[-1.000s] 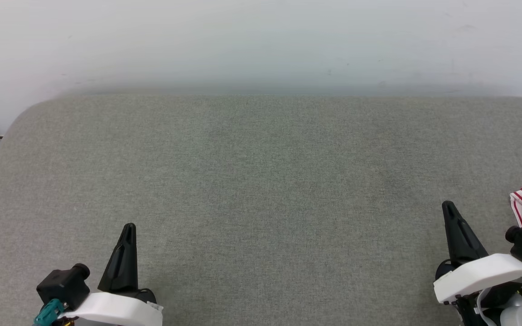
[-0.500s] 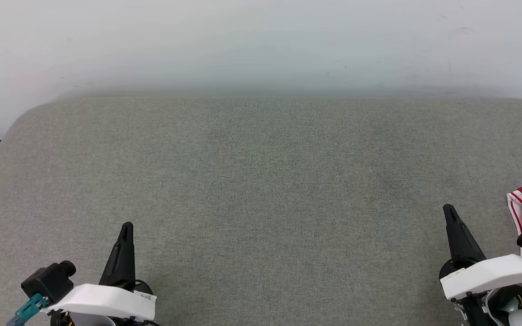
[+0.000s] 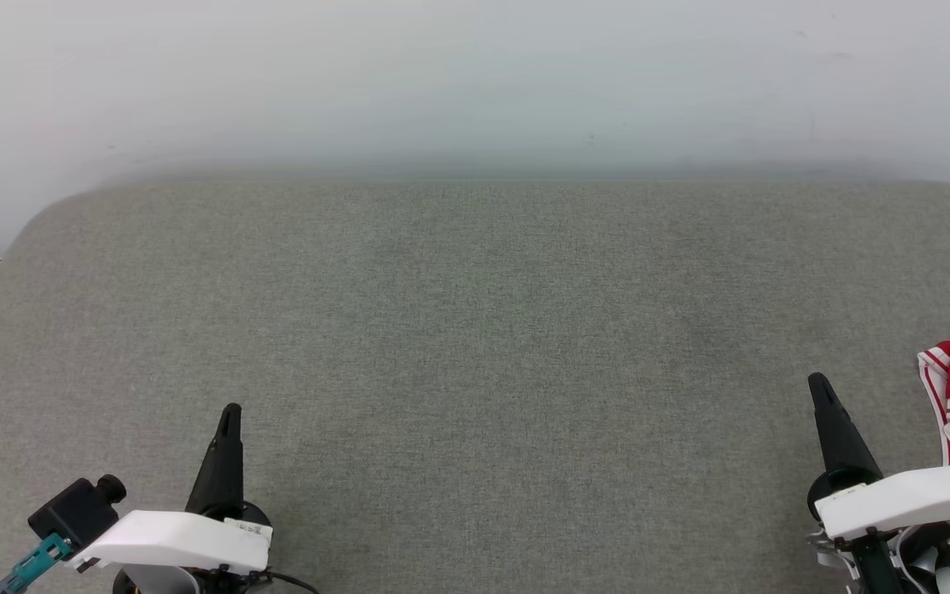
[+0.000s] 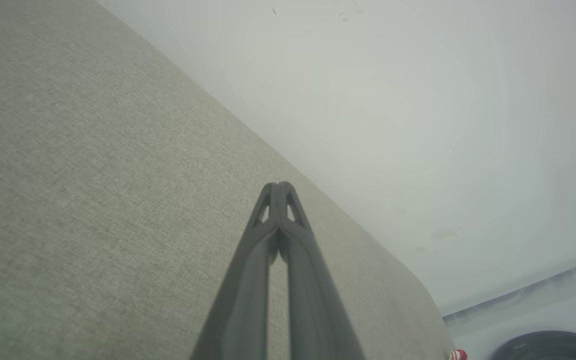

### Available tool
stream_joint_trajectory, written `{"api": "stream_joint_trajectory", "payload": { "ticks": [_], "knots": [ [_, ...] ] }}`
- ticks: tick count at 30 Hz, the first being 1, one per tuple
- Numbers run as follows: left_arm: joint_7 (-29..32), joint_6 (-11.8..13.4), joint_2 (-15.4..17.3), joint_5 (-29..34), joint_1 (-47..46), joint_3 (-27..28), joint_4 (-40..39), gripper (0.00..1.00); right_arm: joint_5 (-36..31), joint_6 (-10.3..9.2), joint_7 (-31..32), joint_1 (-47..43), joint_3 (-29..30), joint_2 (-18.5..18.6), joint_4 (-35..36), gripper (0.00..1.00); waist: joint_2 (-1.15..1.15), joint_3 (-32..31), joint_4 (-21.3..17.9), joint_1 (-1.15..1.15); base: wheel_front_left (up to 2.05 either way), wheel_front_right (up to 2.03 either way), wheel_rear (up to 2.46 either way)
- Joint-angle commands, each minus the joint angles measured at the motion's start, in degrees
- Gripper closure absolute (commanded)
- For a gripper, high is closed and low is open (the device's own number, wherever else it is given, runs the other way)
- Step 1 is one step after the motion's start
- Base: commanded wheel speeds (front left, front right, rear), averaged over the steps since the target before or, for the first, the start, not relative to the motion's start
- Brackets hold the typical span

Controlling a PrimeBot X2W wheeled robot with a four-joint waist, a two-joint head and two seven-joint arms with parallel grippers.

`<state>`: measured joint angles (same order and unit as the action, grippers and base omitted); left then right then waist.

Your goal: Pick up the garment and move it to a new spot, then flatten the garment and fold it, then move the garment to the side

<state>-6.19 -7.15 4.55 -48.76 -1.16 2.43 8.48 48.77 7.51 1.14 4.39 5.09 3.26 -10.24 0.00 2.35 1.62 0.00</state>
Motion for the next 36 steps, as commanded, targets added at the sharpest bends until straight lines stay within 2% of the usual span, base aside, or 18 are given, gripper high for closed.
{"api": "stream_joint_trajectory", "payload": {
  "ticks": [1,36],
  "knots": [
    [0.57,-0.21,0.18,-2.55,-1.46,0.36,-0.27,1.0,2.63,-0.01,0.32,1.22,0.24,-0.1,0.35,1.0,0.0,-0.06,-0.04,0.0,0.0,0.0,0.0],
    [6.17,-0.3,-0.32,-23.76,-3.4,1.56,2.64,1.0,23.25,-0.02,2.92,1.86,0.89,-0.29,-1.73,1.0,0.0,-0.93,-0.69,0.0,0.0,0.0,0.0]
  ]
}}
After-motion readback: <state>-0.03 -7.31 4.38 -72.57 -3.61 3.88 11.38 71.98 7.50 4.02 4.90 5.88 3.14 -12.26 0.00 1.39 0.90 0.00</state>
